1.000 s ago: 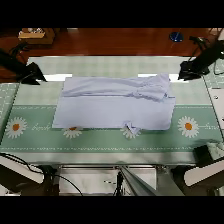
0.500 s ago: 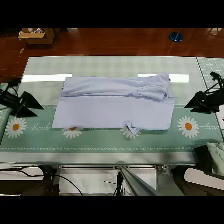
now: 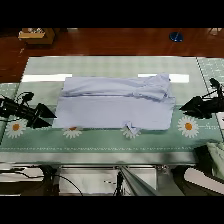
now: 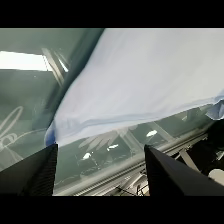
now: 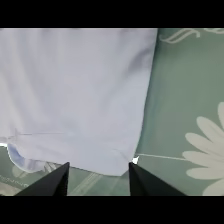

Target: Fold the shirts.

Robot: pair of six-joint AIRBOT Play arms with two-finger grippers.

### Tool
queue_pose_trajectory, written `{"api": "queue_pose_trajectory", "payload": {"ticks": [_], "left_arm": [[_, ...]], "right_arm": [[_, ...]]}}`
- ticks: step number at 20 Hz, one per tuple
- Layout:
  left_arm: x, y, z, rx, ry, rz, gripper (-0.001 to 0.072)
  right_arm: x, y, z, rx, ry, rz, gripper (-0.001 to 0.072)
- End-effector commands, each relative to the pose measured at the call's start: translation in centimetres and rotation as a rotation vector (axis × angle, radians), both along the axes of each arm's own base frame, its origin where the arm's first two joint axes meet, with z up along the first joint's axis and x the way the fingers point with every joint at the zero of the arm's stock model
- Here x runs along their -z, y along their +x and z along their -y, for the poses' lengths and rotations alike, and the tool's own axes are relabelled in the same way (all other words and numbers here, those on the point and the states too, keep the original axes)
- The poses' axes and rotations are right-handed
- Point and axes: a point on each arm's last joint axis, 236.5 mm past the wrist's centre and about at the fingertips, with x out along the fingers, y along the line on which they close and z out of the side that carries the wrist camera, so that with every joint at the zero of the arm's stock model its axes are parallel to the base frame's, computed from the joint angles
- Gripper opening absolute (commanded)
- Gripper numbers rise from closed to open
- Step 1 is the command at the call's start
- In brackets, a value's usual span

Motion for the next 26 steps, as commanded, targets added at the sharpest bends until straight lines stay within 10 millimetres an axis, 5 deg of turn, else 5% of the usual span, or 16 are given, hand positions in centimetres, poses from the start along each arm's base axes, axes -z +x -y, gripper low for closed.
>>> {"api": "queue_pose_trajectory", "payload": {"ticks": [1,7,10,15,21,22,24,26], "left_arm": [[0.8,0.0,0.6,0.0,0.01,-0.021,0.06],[-1.0,-0.1,-3.1,-0.045,0.058,0.01,0.0579],[-0.5,-1.8,-4.6,-0.048,0.091,-0.032,0.0579],[1.4,-2.0,-3.3,-0.017,0.105,-0.048,0.0579],[3.8,-0.1,0.9,0.033,0.115,-0.069,0.0579],[4.3,0.0,1.5,0.038,0.124,-0.079,0.0501],[4.4,-0.1,2.5,0.084,0.125,-0.072,0.002],[4.2,-0.3,3.0,0.121,0.114,-0.064,0.0024]], "right_arm": [[-0.1,0.1,-0.2,0.003,0.011,0.008,0.0453],[-0.1,0.1,-0.1,0.001,0.006,0.011,0.0453],[0.0,0.2,-0.1,0.0,0.004,0.014,0.0453],[-0.1,0.1,-0.1,0.0,0.006,0.013,0.0453],[-0.2,-0.1,-0.3,-0.008,0.014,0.006,0.0453],[-0.3,-0.2,-0.3,-0.009,0.014,0.008,0.0453],[-0.8,-0.1,-0.3,-0.007,0.001,0.025,0.0454],[-0.7,-0.5,0.0,-0.012,-0.018,0.013,0.053]]}}
